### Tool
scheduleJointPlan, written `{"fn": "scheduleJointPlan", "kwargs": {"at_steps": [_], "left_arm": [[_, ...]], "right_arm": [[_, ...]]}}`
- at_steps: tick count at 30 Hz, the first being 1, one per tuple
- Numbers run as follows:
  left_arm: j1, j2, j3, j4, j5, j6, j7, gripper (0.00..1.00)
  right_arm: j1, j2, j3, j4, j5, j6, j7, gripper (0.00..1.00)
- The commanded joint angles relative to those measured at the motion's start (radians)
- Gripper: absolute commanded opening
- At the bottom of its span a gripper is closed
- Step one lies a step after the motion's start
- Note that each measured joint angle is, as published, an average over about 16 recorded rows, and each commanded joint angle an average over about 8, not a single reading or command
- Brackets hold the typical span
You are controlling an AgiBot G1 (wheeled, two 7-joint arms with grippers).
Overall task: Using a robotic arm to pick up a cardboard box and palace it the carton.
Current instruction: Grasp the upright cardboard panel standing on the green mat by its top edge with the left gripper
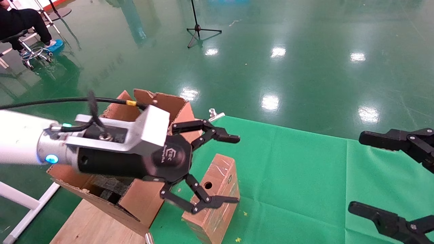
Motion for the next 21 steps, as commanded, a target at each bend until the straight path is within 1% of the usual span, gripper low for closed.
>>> {"fn": "scheduleJointPlan", "kwargs": {"at_steps": [1, 8, 10, 12, 14, 16, 21], "left_arm": [[-0.03, -0.002, 0.014, -0.015, 0.05, -0.001, 0.006, 1.0], [-0.043, -0.005, 0.022, -0.016, 0.078, 0.0, 0.005, 1.0], [-0.051, -0.01, 0.028, -0.013, 0.098, -0.006, -0.014, 1.0], [-0.076, -0.013, 0.044, -0.016, 0.141, -0.016, -0.058, 1.0], [-0.11, -0.012, 0.069, -0.018, 0.201, -0.03, -0.133, 1.0], [-0.157, -0.002, 0.104, -0.021, 0.28, -0.041, -0.243, 1.0], [-0.307, 0.059, 0.214, -0.021, 0.516, -0.023, -0.589, 1.0]], "right_arm": [[0.0, 0.0, 0.0, 0.0, 0.0, 0.0, 0.0, 0.0], [0.0, 0.0, 0.0, 0.0, 0.0, 0.0, 0.0, 0.0], [0.0, 0.0, 0.0, 0.0, 0.0, 0.0, 0.0, 0.0], [0.0, 0.0, 0.0, 0.0, 0.0, 0.0, 0.0, 0.0], [0.0, 0.0, 0.0, 0.0, 0.0, 0.0, 0.0, 0.0], [0.0, 0.0, 0.0, 0.0, 0.0, 0.0, 0.0, 0.0], [0.0, 0.0, 0.0, 0.0, 0.0, 0.0, 0.0, 0.0]]}}
